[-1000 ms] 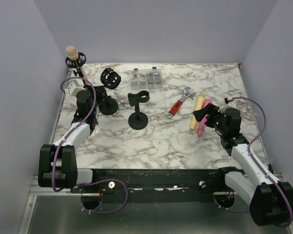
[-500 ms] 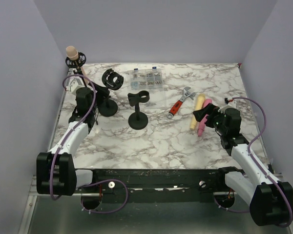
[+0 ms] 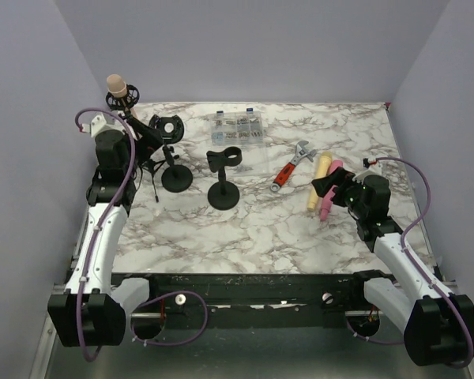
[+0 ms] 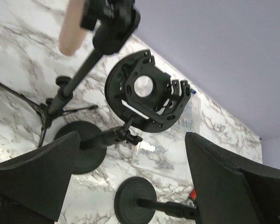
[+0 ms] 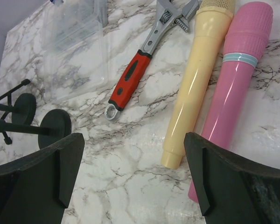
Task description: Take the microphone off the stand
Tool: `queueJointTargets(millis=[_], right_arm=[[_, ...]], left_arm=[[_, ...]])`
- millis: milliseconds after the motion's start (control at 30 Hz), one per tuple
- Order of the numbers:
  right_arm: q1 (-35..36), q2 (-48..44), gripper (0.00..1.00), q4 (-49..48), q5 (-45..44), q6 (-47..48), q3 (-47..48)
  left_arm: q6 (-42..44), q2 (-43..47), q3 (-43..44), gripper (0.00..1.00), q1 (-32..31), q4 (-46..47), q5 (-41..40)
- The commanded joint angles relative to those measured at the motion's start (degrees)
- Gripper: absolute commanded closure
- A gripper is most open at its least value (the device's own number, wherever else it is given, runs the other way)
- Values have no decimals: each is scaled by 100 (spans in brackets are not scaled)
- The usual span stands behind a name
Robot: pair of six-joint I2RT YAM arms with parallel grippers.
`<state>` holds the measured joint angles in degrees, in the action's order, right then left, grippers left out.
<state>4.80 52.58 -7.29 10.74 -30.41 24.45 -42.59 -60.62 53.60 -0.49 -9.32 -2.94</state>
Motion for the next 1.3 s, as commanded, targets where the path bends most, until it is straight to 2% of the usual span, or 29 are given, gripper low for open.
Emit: queueJointTargets(millis=[0, 100, 133, 167, 267, 433, 800, 1000, 1267], right_arm=[[-14, -55, 3, -125, 119, -19, -64], [-17, -70, 3, -121, 114, -22, -68], [-14, -84, 3, -111, 120, -16, -72], [-14, -81, 3, -106, 121, -15, -63], [-14, -86, 3, -107, 119, -10, -72], [-14, -81, 3, -105, 90, -10, -72], [-14, 23, 3, -166, 67, -1, -81], [-12, 102, 3, -196, 59, -5, -80], [-14, 155, 3, -207, 45, 6, -72]], left_arm=[[583, 171, 630, 1, 313, -560, 294], [1019, 58, 1308, 1, 466, -669, 698], [1386, -371, 2233, 1, 686, -1011, 1207], [1461, -545, 2544, 1, 749, -1222, 1270], [1683, -1026, 3330, 1, 812, -1539, 1220], [1993, -1545, 3949, 1, 823, -1516, 571], [2611, -2802, 4738, 2, 817, -1459, -153], [2694, -3224, 4933, 9, 816, -1441, -308], [2830, -3219, 4638, 37, 814, -1047, -591]])
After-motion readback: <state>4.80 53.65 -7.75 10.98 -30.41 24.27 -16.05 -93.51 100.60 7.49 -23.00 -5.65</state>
